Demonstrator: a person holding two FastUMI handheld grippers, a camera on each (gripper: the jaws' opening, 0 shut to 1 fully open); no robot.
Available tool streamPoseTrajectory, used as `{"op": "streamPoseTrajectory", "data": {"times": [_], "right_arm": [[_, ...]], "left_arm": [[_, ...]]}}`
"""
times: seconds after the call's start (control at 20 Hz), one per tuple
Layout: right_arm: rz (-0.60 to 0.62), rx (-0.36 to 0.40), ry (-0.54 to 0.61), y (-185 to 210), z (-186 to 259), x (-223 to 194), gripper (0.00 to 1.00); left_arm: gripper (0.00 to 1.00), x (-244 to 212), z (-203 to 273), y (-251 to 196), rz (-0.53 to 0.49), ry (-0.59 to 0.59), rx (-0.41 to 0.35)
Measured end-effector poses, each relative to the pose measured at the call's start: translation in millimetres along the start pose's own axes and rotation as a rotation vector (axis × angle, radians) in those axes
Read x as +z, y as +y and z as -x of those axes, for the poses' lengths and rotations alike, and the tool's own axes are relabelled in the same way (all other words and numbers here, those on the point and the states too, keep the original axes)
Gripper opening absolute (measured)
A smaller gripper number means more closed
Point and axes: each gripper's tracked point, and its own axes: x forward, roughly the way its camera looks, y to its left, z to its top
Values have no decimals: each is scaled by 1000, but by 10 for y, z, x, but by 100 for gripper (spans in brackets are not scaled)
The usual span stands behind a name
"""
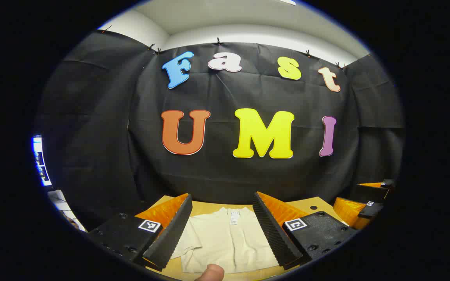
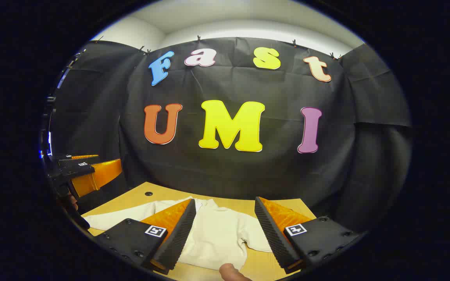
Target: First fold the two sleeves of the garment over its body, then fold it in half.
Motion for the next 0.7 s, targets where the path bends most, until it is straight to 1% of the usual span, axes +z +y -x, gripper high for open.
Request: {"op": "streamPoseTrajectory", "data": {"times": [0.05,0.1,0.2,0.35,0.7], "right_arm": [[-11,4,1,-20,-19,9,94],[-14,2,3,-42,-32,3,93],[-13,0,7,-81,-58,-22,94],[4,-6,0,-115,-85,-14,94],[42,0,-28,-42,-111,31,94]], "left_arm": [[99,-10,-15,-16,7,1,-1],[99,-22,-32,-28,9,4,0],[99,-34,-53,-22,12,10,4],[99,-103,-78,-37,12,32,4],[99,-171,-144,-43,23,45,-2]]}}
